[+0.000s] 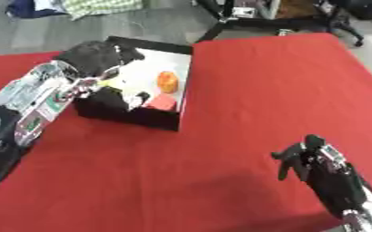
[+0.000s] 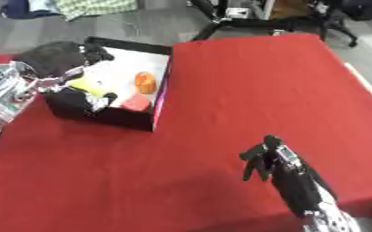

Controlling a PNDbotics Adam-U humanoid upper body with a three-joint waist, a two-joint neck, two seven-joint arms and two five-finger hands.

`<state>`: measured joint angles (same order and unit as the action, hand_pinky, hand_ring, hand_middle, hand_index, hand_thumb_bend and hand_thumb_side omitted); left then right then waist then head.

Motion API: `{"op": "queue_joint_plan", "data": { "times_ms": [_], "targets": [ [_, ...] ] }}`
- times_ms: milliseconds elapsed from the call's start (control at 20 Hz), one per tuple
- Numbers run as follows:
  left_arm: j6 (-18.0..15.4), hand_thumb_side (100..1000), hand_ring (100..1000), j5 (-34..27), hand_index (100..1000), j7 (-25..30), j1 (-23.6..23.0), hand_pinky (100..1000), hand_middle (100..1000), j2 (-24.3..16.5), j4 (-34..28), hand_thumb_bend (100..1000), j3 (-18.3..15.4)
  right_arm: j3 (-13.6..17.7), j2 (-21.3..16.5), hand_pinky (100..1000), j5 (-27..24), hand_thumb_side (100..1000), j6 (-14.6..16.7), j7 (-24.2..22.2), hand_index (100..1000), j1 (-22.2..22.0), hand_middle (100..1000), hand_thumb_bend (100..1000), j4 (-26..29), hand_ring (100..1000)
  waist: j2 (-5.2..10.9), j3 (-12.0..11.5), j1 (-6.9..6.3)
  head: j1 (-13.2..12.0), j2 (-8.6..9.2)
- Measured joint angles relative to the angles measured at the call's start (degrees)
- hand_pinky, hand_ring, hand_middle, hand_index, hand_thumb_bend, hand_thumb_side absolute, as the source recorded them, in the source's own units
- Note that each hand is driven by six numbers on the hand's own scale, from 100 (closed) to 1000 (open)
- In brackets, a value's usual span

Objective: Pick up objects on the table and place them in the box.

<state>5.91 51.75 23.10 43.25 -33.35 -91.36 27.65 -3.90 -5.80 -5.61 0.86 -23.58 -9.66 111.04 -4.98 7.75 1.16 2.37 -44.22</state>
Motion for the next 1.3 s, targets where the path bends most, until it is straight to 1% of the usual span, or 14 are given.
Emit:
{"op": "queue_joint_plan", "data": {
  "times_ms": [50,100,200,250,300,350,450,500,600,750,900,1100,1300],
  "targets": [
    [1.34,744,743,-2.03,927,-1.35,-1.16,825,806,-0.65,-2.59,100,-1.3,0.01,0.0,881,0.01,1000,-0.02,0.02,566,-0.02,197,100,0.0,418,0.0,-0.02,0.0,0.04,0.0],
    [2.79,732,725,-4.67,919,-3.1,-2.61,813,787,-1.22,-5.63,100,-2.74,0.01,0.0,881,0.03,1000,-0.03,0.04,566,-0.03,197,100,0.0,418,0.0,-0.06,0.0,0.06,0.0],
    [5.5,733,703,-12.07,912,-7.55,-6.39,797,767,-1.96,-12.5,100,-5.6,0.02,0.0,881,0.11,1000,-0.12,0.13,566,-0.15,197,100,0.0,418,0.0,-0.28,0.0,0.11,0.0],
    [6.22,741,700,-16.48,911,-10.09,-8.49,793,764,-2.03,-15.55,100,-6.98,0.03,0.0,881,0.2,1000,-0.13,0.14,566,-0.2,197,100,0.0,418,0.0,-0.33,0.0,0.11,0.0],
    [6.21,758,690,-21.06,907,-12.81,-10.62,783,756,-1.89,-17.89,100,-8.25,0.03,0.0,881,0.28,1000,-0.13,0.15,566,-0.22,197,100,0.0,418,0.0,-0.33,0.0,0.05,0.0],
    [5.57,769,682,-25.5,902,-15.53,-12.97,775,749,-1.44,-19.47,100,-9.43,0.04,0.0,881,0.32,1000,-0.14,0.17,566,-0.23,197,100,-0.01,418,0.0,-0.33,0.0,-0.12,0.0],
    [3.2,799,668,-33.24,897,-20.42,-18.06,760,740,0.76,-21.24,100,-11.33,0.15,0.01,881,0.4,1000,-0.19,0.24,566,-0.25,197,100,-0.01,419,0.0,-0.33,0.0,-0.69,0.0],
    [1.84,815,664,-36.31,894,-22.36,-20.4,755,736,2.16,-21.66,100,-11.96,0.26,0.01,881,0.48,1000,-0.24,0.32,566,-0.25,198,100,-0.01,419,0.0,-0.35,0.0,-1.0,0.0],
    [-0.48,843,655,-40.4,887,-24.98,-24.47,747,727,5.37,-22.03,100,-12.77,0.4,0.02,882,0.6,1000,-0.34,0.46,566,-0.42,199,100,-0.01,421,0.0,-0.58,0.0,-1.77,0.0],
    [-1.91,873,639,-42.55,878,-27.21,-29.38,735,710,10.44,-22.05,100,-13.5,0.51,0.02,882,0.73,1000,-0.35,0.65,567,-0.46,200,100,-0.01,422,0.0,-1.22,0.0,-3.04,0.0],
    [-1.52,882,628,-42.76,872,-28.85,-32.46,729,698,13.99,-22.05,100,-13.7,0.68,0.02,883,0.73,1000,-0.26,0.8,567,-0.49,201,100,-0.01,424,0.0,-1.53,0.0,-3.82,0.0],
    [-0.59,896,616,-42.71,861,-30.11,-34.18,720,683,15.83,-22.06,100,-13.79,0.69,0.02,883,0.78,1000,-0.28,0.85,567,-0.92,201,100,-0.03,424,0.0,-1.53,0.0,-4.06,0.0],
    [0.3,905,610,-42.7,859,-30.69,-34.73,718,675,16.85,-22.06,100,-13.76,0.69,0.02,883,1.02,1000,-0.34,0.92,567,-1.01,201,100,-0.17,424,0.0,-1.25,0.0,-4.05,0.0]
  ]
}}
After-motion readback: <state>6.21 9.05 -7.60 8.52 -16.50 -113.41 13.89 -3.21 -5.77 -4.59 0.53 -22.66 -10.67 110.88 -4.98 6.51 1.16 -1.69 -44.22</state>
